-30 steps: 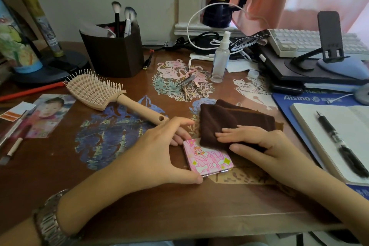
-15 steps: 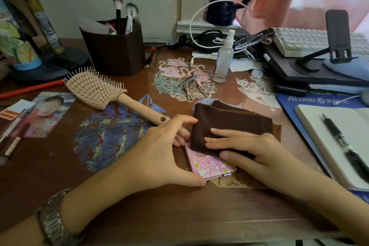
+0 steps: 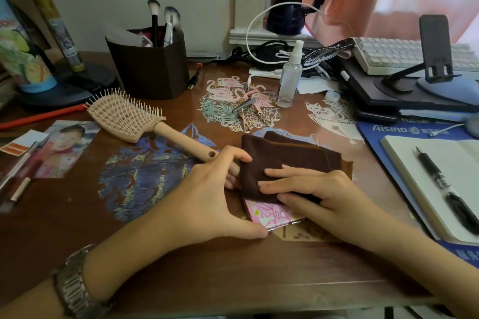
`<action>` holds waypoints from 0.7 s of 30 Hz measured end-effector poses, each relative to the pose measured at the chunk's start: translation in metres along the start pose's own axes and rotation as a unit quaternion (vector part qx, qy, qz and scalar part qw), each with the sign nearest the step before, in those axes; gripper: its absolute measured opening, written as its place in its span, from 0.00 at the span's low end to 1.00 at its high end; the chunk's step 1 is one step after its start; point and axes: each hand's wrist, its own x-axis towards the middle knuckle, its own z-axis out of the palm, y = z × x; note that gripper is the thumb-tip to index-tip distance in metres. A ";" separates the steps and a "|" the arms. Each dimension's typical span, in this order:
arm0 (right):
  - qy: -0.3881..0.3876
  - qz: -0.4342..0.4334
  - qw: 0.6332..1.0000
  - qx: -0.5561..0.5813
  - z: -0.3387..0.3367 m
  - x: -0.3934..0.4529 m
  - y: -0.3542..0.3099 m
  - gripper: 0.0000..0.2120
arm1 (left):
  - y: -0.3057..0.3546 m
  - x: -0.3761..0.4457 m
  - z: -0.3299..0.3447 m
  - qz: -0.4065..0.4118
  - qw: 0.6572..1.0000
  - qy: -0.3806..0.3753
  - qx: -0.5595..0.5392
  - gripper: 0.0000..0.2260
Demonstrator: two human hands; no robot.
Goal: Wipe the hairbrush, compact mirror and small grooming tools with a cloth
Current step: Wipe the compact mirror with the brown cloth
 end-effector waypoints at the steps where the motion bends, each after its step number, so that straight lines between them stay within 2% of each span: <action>1: 0.001 -0.002 1.000 -0.001 -0.001 -0.002 0.002 0.13 | 0.000 0.000 0.000 0.001 1.000 0.003 -0.001 0.39; 9: 0.023 0.007 1.000 -0.017 -0.022 -0.018 0.015 0.13 | -0.001 0.003 -0.001 -0.008 1.000 0.018 0.002 0.34; 21: 0.012 -0.010 1.000 0.002 -0.021 -0.021 0.015 0.12 | -0.002 0.005 -0.001 0.002 1.000 0.020 0.002 0.34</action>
